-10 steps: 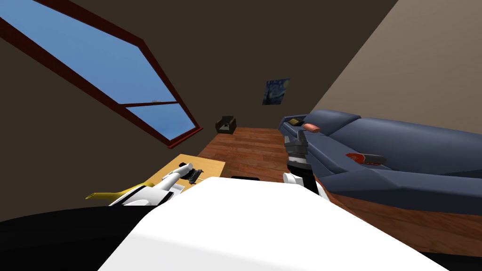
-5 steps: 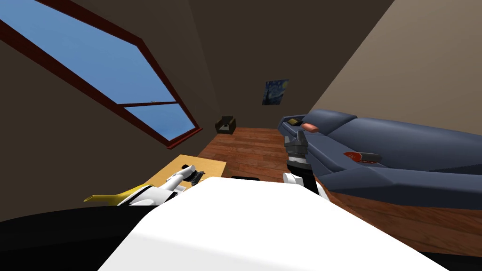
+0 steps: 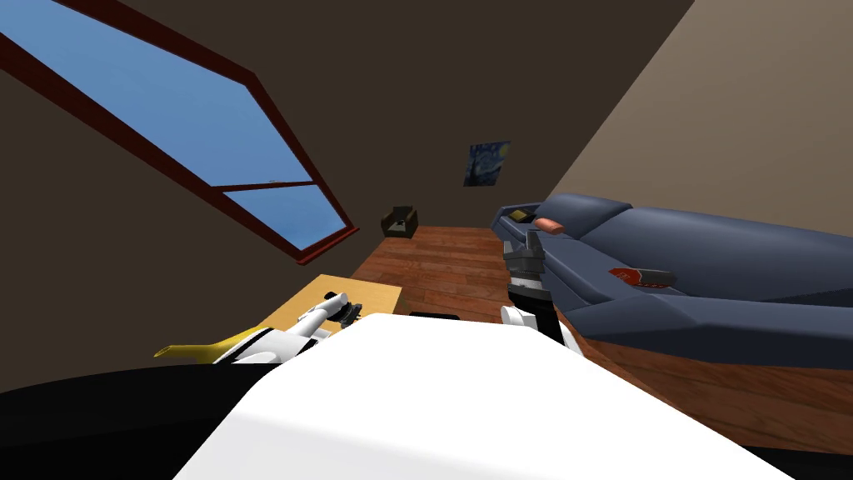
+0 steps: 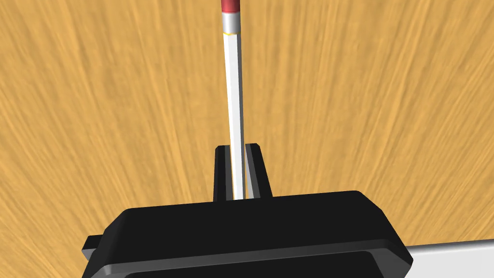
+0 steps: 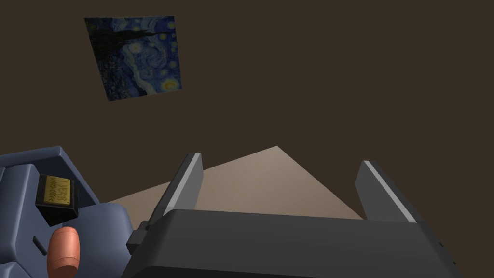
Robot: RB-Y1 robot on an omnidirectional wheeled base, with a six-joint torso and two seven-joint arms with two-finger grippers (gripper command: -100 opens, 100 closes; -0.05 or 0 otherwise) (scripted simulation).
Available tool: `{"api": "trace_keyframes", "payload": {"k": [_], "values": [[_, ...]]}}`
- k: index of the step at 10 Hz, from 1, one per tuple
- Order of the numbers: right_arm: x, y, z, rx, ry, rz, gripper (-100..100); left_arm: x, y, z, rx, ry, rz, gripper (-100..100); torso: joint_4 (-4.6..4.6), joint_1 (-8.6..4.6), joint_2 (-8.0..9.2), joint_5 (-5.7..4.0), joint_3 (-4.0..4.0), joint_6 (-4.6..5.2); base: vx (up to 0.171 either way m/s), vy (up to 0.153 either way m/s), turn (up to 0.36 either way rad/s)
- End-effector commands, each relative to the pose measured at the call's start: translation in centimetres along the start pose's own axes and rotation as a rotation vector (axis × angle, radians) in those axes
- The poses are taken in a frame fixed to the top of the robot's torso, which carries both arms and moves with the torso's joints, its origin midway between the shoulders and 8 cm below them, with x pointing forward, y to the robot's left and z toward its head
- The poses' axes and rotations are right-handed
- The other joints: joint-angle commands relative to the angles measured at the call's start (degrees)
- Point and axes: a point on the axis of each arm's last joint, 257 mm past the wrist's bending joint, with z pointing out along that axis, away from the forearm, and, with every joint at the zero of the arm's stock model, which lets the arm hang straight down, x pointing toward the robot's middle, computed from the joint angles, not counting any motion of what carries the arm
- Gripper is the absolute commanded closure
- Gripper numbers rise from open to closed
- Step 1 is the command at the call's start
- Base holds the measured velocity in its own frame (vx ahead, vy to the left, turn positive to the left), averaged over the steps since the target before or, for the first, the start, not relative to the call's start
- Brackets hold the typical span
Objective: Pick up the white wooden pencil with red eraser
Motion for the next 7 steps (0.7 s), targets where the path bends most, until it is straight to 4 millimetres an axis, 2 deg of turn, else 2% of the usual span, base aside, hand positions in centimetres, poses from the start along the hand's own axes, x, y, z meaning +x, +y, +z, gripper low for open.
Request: {"api": "trace_keyframes", "payload": {"k": [1,2,3,4,5,6,7], "values": [[0.0,0.0,0.0,0.0,0.0,0.0,0,0.0,0.0,0.0,0.0,0.0,0.0,100,0.0,0.0,0.0,0.0,0.0,0.0,0.0,0.0,0.0],[0.0,0.0,0.0,0.0,0.0,0.0,0,0.0,0.0,0.0,0.0,0.0,0.0,100,0.0,0.0,0.0,0.0,0.0,0.0,0.0,0.0,0.0],[0.0,0.0,0.0,0.0,0.0,0.0,0,0.0,0.0,0.0,0.0,0.0,0.0,0,0.0,0.0,0.0,0.0,0.0,0.01,0.0,0.0,0.0],[0.0,0.0,0.0,0.0,0.0,0.0,0,-1.2,0.1,-1.1,0.0,-0.003,0.003,100,0.0,0.0,0.0,0.0,0.0,0.0,0.003,-0.047,0.034],[0.0,0.0,0.0,0.0,0.0,0.0,0,-1.9,0.1,-1.8,0.0,-0.002,0.006,100,0.0,-0.15,0.01,-0.06,0.01,-0.02,0.011,-0.087,0.048],[0.0,0.0,0.0,0.0,0.0,0.0,0,-1.4,0.0,-1.2,0.0,-0.004,0.001,100,0.0,-0.31,-0.03,-0.07,-0.01,0.0,0.006,-0.041,0.012],[0.0,0.0,0.0,0.0,0.0,0.0,0,-1.5,0.1,-1.2,-0.001,-0.003,0.004,0,0.0,-0.2,-0.02,-0.04,-0.01,0.0,0.001,-0.007,-0.001]]}}
